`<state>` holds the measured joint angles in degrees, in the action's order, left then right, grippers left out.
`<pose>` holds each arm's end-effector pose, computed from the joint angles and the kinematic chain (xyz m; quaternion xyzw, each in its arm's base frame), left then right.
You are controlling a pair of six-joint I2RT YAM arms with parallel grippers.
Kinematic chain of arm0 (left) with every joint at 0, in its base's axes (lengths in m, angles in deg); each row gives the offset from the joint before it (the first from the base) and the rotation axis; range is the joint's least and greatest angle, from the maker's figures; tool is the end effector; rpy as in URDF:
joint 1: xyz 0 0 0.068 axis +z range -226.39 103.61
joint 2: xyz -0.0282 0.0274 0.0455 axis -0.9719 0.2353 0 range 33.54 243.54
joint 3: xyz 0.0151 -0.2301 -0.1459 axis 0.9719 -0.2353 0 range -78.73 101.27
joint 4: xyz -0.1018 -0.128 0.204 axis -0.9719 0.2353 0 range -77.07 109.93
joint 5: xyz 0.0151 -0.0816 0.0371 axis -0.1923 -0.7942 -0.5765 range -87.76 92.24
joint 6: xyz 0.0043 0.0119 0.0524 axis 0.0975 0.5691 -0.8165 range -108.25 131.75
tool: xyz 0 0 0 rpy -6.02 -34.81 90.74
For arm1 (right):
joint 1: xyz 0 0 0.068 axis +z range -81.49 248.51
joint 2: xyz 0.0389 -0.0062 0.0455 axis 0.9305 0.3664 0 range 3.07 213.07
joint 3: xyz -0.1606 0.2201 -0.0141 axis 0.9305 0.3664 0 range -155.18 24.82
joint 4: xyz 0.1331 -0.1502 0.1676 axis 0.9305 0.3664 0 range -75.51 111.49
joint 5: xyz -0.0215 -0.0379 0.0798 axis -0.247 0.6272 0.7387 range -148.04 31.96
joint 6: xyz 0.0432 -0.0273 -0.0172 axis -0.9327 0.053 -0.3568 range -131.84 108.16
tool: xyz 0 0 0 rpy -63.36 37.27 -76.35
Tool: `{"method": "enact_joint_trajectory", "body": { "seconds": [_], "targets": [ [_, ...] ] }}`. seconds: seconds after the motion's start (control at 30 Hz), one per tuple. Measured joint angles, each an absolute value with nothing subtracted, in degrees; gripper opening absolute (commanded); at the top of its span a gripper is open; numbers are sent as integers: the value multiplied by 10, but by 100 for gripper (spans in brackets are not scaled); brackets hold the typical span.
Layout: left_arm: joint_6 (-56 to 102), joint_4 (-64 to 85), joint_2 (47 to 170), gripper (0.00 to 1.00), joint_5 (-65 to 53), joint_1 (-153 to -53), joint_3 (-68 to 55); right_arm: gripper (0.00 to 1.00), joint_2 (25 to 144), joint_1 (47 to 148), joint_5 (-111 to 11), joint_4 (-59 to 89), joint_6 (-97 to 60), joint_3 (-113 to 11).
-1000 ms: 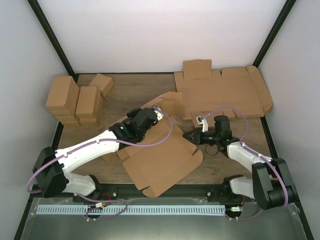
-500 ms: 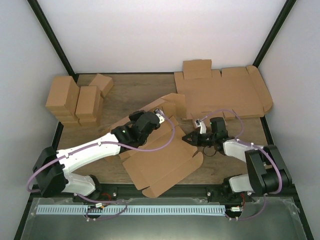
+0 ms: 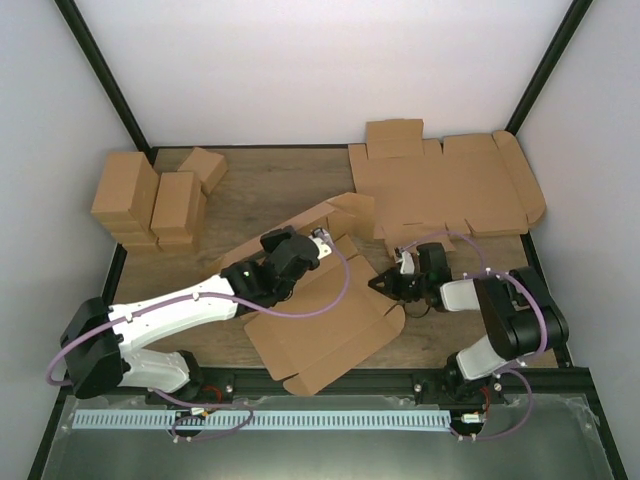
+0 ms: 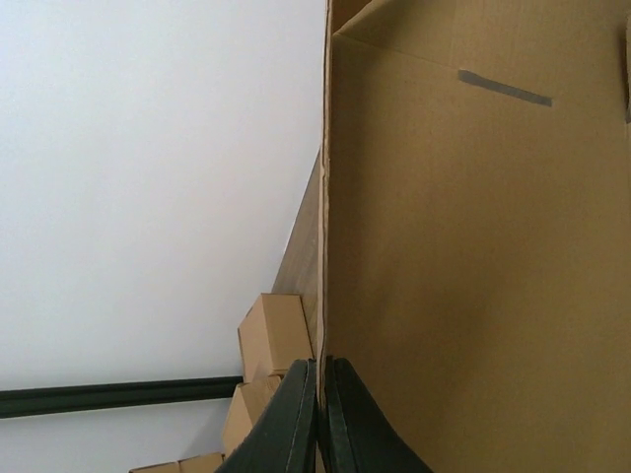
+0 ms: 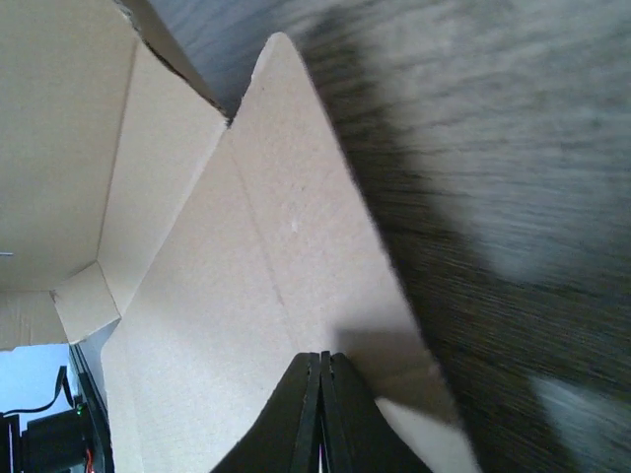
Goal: Fold the paper box
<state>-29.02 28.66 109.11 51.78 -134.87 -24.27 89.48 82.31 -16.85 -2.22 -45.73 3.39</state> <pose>0.1705 -0.2263 0.2788 0.4972 0.6689 0.3077 0.4591 0.2164 0.0773 0.1051 0.0292 0.8831 0.4354 0.1721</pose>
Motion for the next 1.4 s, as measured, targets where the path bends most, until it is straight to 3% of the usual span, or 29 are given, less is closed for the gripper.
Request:
{"method": "enact_joint_trajectory", "body": {
  "seconds": [0.37,0.67,1.17,1.4],
  "targets": [
    [-295,279,1092,4,518,-1363,-250,1,962,813,-118,-142,-500,64],
    [-295,274,1090,4,512,-1363,-255,3,950,810,-131,-158,-517,77],
    [-295,264,1101,4,512,-1363,-259,1,843,804,-163,-116,-406,34],
    [-295,263,1101,4,513,-1363,-259,1,696,802,-238,-107,-402,35]
  ]
}}
